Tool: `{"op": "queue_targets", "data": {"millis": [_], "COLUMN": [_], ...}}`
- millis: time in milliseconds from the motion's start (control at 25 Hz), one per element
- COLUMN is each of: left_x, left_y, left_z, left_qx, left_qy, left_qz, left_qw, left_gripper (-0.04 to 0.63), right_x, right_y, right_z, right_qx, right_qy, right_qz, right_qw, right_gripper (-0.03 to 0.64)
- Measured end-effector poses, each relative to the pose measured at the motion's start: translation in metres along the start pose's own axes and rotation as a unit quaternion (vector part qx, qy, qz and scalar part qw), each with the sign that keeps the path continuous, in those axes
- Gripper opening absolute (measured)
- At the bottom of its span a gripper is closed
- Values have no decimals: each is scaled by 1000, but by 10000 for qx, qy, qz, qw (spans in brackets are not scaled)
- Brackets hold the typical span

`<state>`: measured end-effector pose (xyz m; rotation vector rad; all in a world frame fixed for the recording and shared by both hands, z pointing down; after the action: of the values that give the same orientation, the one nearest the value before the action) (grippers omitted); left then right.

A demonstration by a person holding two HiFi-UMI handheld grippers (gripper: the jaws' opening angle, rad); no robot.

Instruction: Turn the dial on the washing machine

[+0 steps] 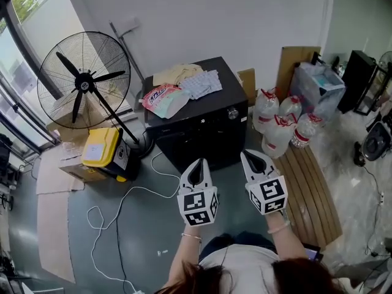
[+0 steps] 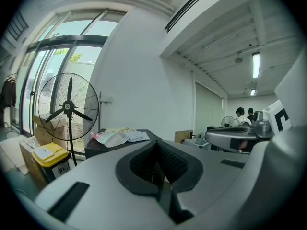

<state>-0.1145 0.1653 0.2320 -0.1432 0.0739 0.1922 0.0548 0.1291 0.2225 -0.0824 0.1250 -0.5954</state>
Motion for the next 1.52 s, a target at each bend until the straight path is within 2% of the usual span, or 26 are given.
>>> {"op": "queue_targets", "data": {"millis": [520,760,1040,1520], "left_x": [86,95,103,103], "left_y": [10,15,22,27], "left_z": [-13,-19,-18,-20], "left_qx": [-15,62,26,62], "left_qy": [-197,-230,-247,-274], "left_qz": [180,86,20,-20], "left_qw": [9996,9997,9997,9996], "left_gripper": [17,17,17,17], "right_x": [37,34,34,36], "right_y": [51,58,63,66], "right_z": [-13,-10,-7,-11], "right_qx": [-71,-110,-131,-76], "right_qy": [87,325,354,379], "right_qz": [-131,-340,-526,-557], "right_qw": [9999,9988,9979,9977], "right_gripper": [26,26,26,26]}}
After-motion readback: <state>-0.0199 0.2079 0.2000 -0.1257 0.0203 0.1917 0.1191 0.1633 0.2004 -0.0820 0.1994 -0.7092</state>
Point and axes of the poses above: the fingertips, and each gripper's own axes: y backward along the fingers, x to its right, z out of its underside, the point moved 6 cm from there along y, backward along the fingers, and after that the axes turned 3 degrees about z, right-handed, at the moved point
